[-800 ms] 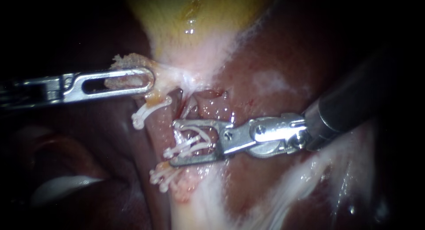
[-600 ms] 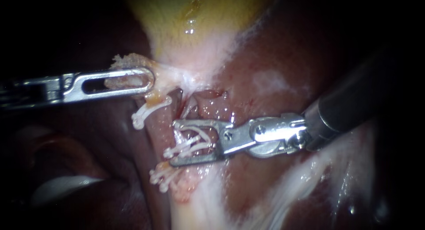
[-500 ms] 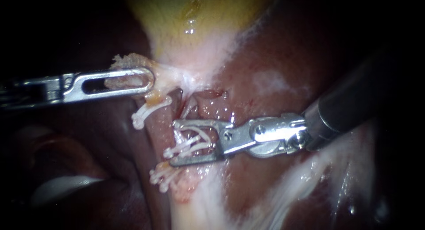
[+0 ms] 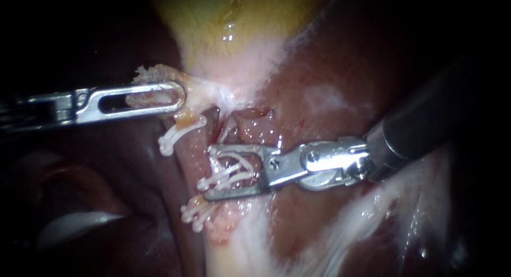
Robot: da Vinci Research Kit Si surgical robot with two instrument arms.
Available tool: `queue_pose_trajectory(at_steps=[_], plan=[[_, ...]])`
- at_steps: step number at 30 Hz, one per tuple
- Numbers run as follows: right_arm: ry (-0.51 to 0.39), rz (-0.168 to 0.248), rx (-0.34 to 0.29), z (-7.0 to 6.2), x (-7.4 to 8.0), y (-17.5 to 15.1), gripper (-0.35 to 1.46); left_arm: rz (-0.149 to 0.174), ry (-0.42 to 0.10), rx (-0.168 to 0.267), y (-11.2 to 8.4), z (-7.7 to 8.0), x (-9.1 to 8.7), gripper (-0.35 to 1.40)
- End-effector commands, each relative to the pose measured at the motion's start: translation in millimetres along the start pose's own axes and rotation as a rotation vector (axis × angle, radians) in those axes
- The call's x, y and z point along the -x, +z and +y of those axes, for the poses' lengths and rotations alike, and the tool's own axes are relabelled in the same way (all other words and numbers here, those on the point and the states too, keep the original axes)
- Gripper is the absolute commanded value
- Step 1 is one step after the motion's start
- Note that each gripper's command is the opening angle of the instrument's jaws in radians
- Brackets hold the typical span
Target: Clipping second clip right tube
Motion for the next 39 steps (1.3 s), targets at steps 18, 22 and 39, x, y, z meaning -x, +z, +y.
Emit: queue_pose_trajectory(at_steps=[18,22,39], plan=[[0.069,0.003,-0.004,0.7,0.9,-1.4,0.5,0.0,0.0,0.0,0.0,0.0,0.0,-0.35],[0.104,0.004,-0.005,0.7,1.0,-1.7,0.5,0.0,0.0,0.0,0.0,0.0,0.0,-0.35],[0.212,0.008,-0.014,1.7,2.3,-4.0,0.49,0.0,0.0,0.0,0.0,0.0,0.0,-0.35]])
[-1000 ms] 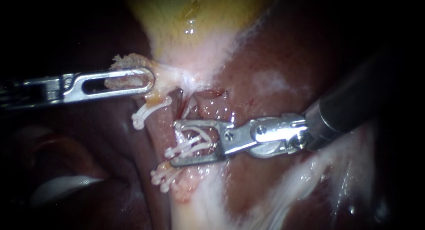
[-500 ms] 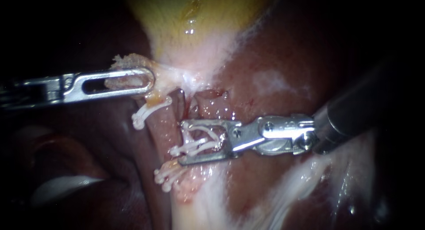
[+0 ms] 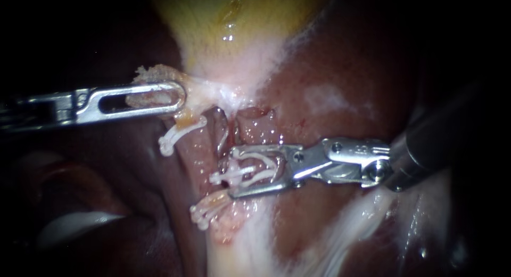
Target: Clipping second clip right tube
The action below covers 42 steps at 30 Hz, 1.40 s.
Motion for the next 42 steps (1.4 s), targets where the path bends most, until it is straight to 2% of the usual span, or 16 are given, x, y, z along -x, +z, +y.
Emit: queue_pose_trajectory(at_steps=[1,14,28,42], plan=[[0.001,-0.001,-0.001,0.0,0.0,-0.1,0.49,0.0,0.0,0.0,0.0,0.0,0.0,-0.35],[0.018,0.0,-0.004,0.9,0.3,-0.6,0.49,0.0,0.0,0.0,0.0,-0.1,0.0,-0.35],[0.053,0.01,0.002,0.7,0.0,0.2,0.49,0.0,0.0,0.0,0.0,-0.1,0.0,-0.35],[0.071,0.045,-0.038,0.0,-0.8,2.0,0.49,0.0,0.0,0.0,0.0,0.0,-0.1,-0.35]])
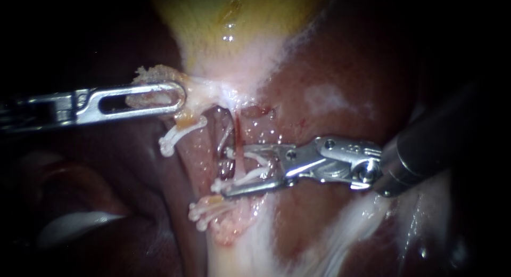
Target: Clipping second clip right tube
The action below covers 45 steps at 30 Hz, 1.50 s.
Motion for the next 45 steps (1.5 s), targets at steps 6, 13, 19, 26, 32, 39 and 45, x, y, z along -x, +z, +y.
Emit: queue_pose_trajectory(at_steps=[6,13,19,26,32,39,45], plan=[[0.007,0.015,-0.003,-0.2,-0.1,0.4,0.49,0.0,0.0,0.0,0.1,0.1,0.0,-0.35],[0.016,0.035,-0.015,-0.4,-0.4,0.4,0.49,0.0,0.0,0.0,0.0,0.1,0.0,-0.35],[0.027,0.063,-0.027,-0.7,-0.8,0.3,0.49,0.0,0.0,0.0,0.0,0.1,0.0,-0.35],[0.054,0.1,-0.069,-1.4,-1.5,0.3,0.49,0.0,0.0,0.0,0.0,0.1,0.0,-0.35],[0.073,0.119,-0.105,-2.3,-2.3,0.3,0.48,0.0,0.0,0.0,0.0,0.1,0.0,-0.35],[0.095,0.141,-0.125,-2.5,-2.7,0.2,0.48,0.0,0.0,0.0,0.0,0.1,0.0,-0.35],[0.105,0.14,-0.131,-2.8,-2.8,0.3,0.48,0.0,0.0,0.0,0.0,0.1,0.0,-0.35]])
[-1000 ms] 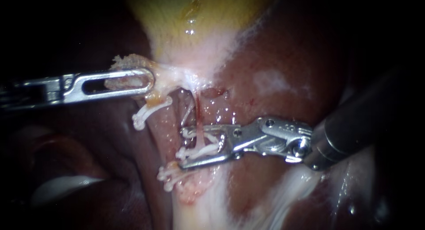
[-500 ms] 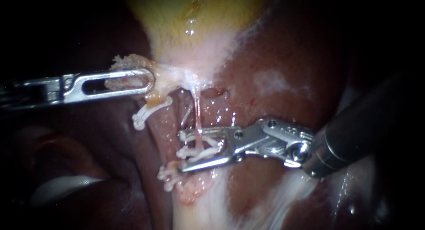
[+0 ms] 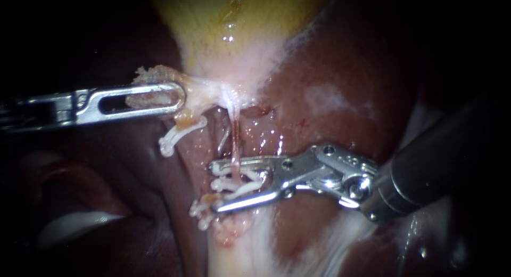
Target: Clipping second clip right tube
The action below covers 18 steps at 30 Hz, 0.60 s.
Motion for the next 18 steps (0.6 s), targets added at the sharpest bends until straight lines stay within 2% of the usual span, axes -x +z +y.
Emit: queue_pose_trajectory(at_steps=[1,10,12,14,18], plan=[[0.005,-0.002,-0.002,0.0,0.0,0.0,0.48,0.0,0.0,0.0,0.0,0.0,0.0,-0.35],[0.005,-0.002,-0.003,0.0,0.0,0.0,0.47,0.0,0.0,0.0,0.0,0.0,0.0,-0.35],[0.029,-0.001,-0.002,0.0,0.0,-0.1,0.45,0.0,0.0,0.0,0.0,0.0,0.0,-0.35],[0.04,-0.001,-0.003,0.0,0.0,-0.1,0.4,0.0,0.0,0.0,0.0,0.0,0.0,-0.35],[0.088,0.0,-0.003,0.0,0.1,-0.3,0.18,0.0,0.0,0.0,0.0,0.0,0.0,-0.35]])
